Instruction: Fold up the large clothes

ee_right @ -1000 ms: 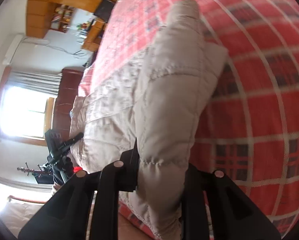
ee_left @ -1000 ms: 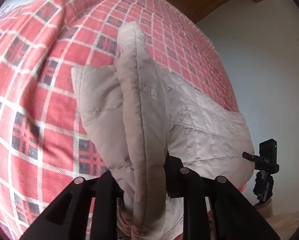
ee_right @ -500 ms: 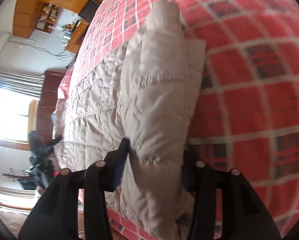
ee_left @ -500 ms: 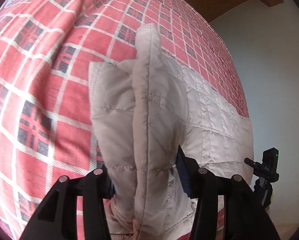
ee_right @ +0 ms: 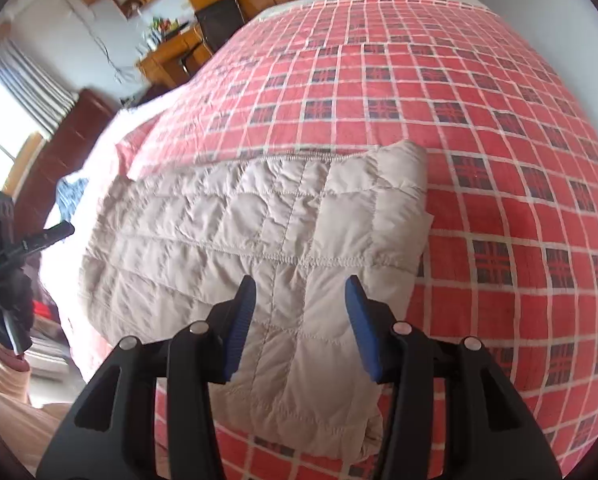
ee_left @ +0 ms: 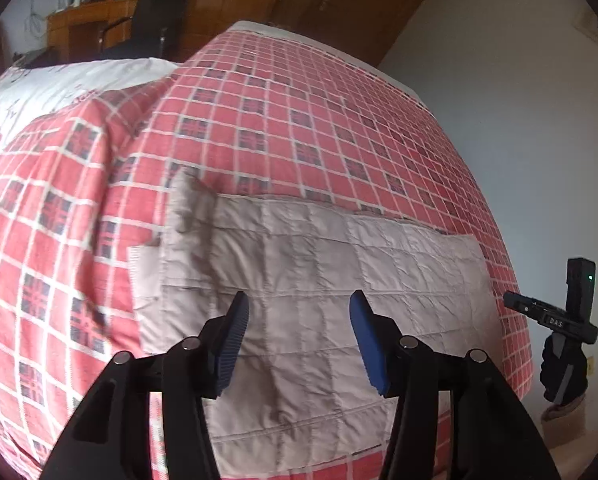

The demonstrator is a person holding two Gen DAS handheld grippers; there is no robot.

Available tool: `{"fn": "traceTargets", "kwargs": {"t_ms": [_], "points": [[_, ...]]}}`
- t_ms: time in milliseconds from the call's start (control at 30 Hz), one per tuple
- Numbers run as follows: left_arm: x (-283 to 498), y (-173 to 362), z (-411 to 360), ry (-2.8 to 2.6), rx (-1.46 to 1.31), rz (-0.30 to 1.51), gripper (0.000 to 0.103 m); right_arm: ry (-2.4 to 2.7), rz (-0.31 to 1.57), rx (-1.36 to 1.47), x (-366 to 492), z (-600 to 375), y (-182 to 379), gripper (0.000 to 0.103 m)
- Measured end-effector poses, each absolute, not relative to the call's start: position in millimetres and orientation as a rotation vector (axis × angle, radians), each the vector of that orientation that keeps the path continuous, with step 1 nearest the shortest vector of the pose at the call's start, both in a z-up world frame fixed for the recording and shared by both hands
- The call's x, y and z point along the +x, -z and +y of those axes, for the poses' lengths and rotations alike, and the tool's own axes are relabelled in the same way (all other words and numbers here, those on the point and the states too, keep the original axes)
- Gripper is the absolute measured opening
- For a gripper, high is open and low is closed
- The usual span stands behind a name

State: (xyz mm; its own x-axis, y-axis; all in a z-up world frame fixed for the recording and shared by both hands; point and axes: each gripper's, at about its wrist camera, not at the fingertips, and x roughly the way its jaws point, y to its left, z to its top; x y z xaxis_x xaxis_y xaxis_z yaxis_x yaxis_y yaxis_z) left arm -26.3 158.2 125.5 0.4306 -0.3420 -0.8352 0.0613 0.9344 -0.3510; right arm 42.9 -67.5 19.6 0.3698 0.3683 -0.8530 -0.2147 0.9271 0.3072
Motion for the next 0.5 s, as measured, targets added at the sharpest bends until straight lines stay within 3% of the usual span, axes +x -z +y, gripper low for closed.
{"fn": "traceTargets", "kwargs": {"t_ms": [267,400,500], "points": [[-17.8,-53.5,127.0,0.229,-0.263,1.210,0.053,-0.325,1.231,0.215,57.3,-82.8,34.4,0.046],[-18.8,-43.6,127.3,0.237,-0.253,1.204,0.053,-0.336,1.256,0.212,60.4,-79.2,60.1,0.046],[-18.1,-43.0,126.7,0.234,-0.244,1.209,0.054,-0.348,1.253,0.214,62.6,-76.6,62.8,0.053]]}}
